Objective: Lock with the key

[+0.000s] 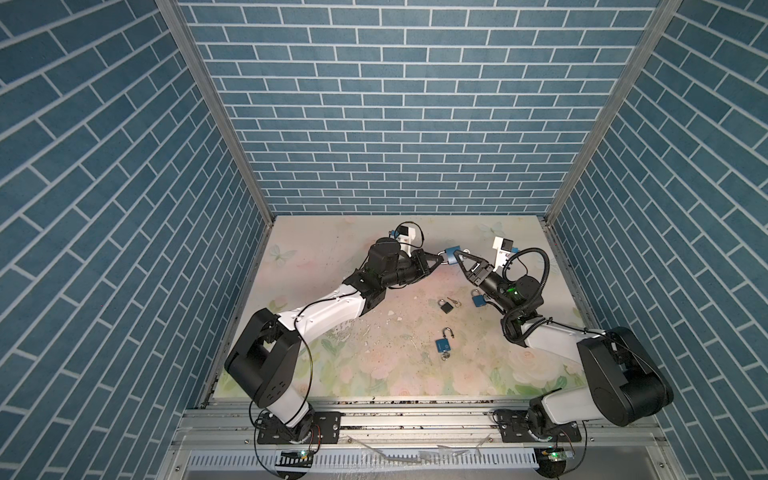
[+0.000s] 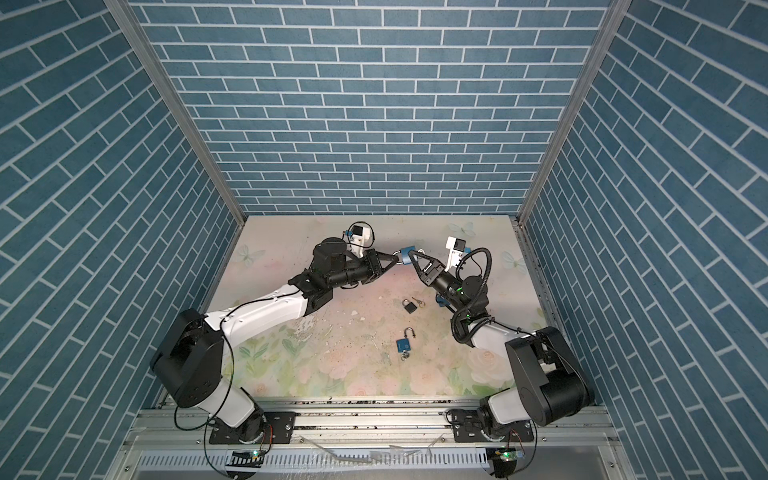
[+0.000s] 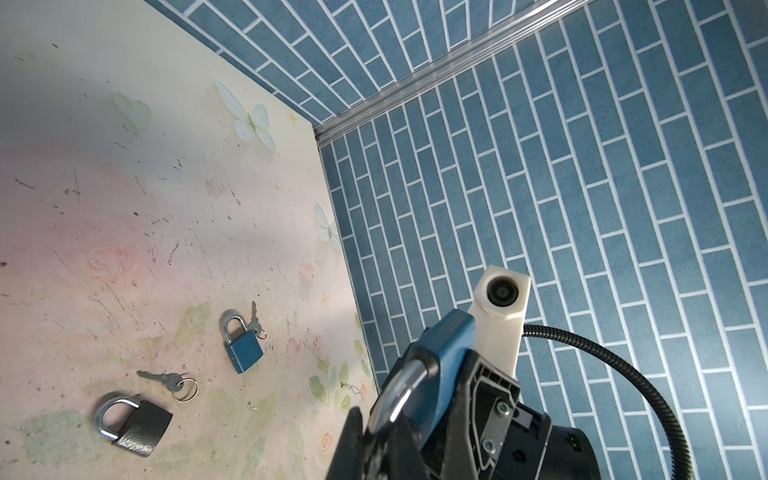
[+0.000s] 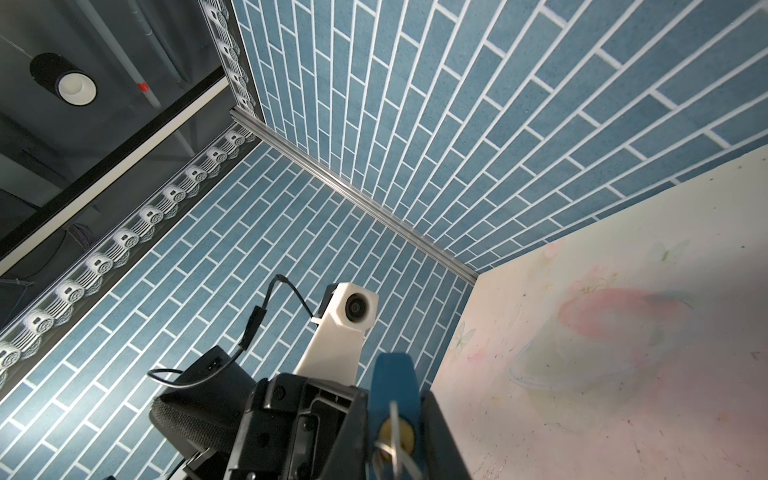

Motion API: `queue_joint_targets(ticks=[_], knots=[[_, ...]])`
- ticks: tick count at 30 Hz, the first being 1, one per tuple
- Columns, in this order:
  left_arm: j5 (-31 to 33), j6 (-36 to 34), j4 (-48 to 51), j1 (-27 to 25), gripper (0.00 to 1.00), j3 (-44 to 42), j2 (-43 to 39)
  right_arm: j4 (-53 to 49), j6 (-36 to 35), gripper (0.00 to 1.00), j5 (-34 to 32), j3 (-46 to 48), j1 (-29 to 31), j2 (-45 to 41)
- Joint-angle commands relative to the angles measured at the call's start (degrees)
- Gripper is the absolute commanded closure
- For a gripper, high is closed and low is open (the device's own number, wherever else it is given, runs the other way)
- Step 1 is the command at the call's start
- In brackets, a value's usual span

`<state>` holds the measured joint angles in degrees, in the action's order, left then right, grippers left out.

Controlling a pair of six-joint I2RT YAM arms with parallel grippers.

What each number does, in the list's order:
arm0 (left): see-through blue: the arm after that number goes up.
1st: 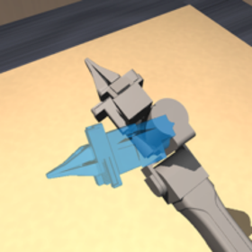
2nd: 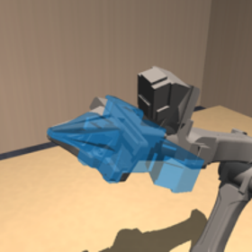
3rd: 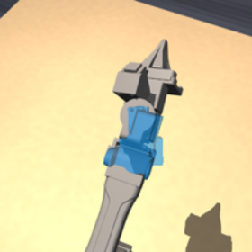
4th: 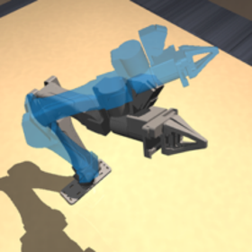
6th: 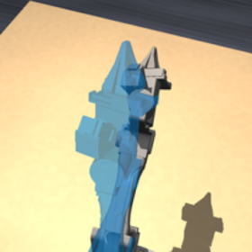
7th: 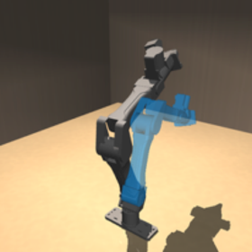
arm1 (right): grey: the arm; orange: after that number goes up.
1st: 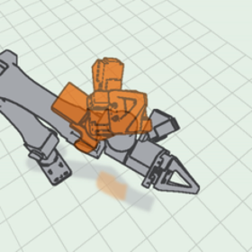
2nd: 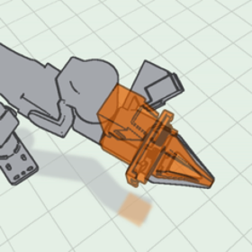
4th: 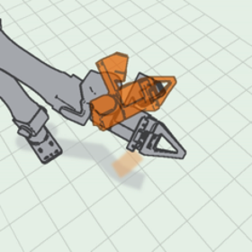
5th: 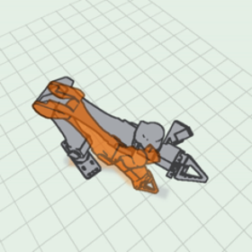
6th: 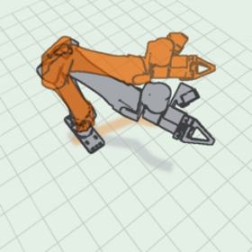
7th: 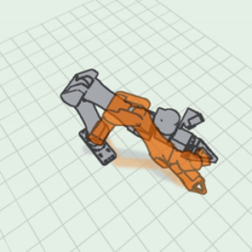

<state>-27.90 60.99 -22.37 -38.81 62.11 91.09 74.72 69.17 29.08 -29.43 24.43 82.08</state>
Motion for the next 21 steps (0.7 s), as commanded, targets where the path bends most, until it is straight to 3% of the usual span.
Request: queue_joint_targets(ticks=[1, 4, 10, 17, 21], knots=[[-8.8, -4.3, -5.6, -2.2, 1.00, 1.1, -2.3, 1.0, 2.0, 1.00, 18.1, -0.4, 7.7, -0.2], [-10.2, -6.3, -2.6, -1.1, 1.00, 0.8, -4.1, 0.9, 1.6, 1.00, 17.2, -0.2, 7.4, -0.3], [-13.2, -8.2, 1.6, 1.1, 1.00, 0.6, -6.0, 1.3, 1.5, 0.88, 16.0, -0.9, 6.6, -0.3], [-15.1, -11.1, 6.4, 2.5, 1.00, 1.9, -6.9, 1.6, 1.8, 0.67, 15.4, -1.8, 5.9, 0.0], [-16.1, -12.4, 9.5, 3.8, 1.00, 2.8, -7.3, 2.1, 2.0, 0.64, 14.7, -1.3, 5.2, 0.0]])
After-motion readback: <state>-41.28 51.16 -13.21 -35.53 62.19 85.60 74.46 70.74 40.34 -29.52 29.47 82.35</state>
